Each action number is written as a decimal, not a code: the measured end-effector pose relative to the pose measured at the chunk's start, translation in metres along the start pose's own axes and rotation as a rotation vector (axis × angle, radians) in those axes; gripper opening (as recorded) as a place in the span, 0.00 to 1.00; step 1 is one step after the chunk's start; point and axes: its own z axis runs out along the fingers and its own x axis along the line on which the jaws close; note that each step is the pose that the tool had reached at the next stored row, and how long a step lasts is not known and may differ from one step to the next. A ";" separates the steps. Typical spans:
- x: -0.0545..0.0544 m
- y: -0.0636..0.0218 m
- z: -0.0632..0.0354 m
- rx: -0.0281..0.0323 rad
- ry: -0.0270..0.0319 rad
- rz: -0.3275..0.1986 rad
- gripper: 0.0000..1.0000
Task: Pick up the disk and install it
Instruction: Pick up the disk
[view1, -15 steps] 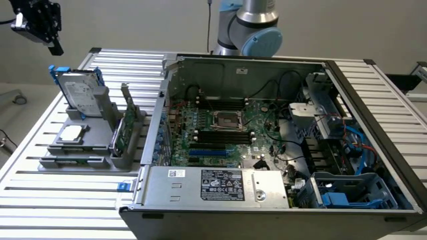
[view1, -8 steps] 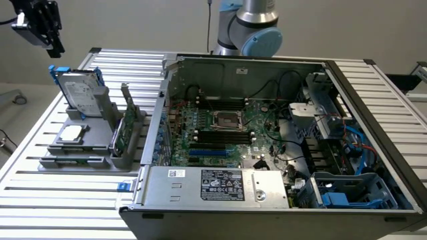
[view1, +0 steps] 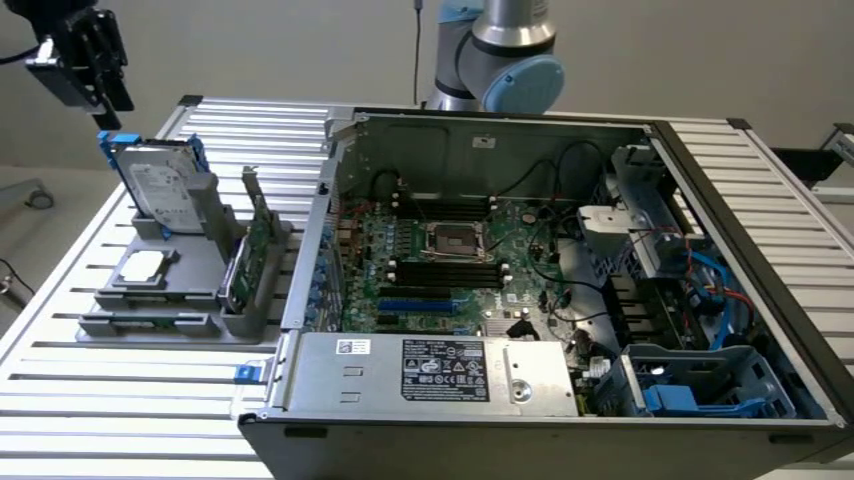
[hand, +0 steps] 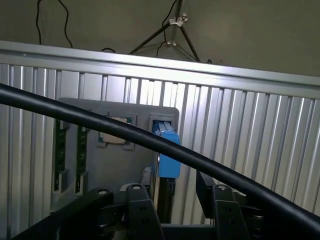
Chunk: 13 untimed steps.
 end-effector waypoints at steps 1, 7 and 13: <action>0.000 0.0006 0.0018 0.0000 -0.0001 -0.002 0.48; 0.000 0.0013 0.0127 -0.0001 -0.0001 -0.008 0.56; 0.000 0.0014 0.0235 -0.0002 0.0013 -0.008 0.56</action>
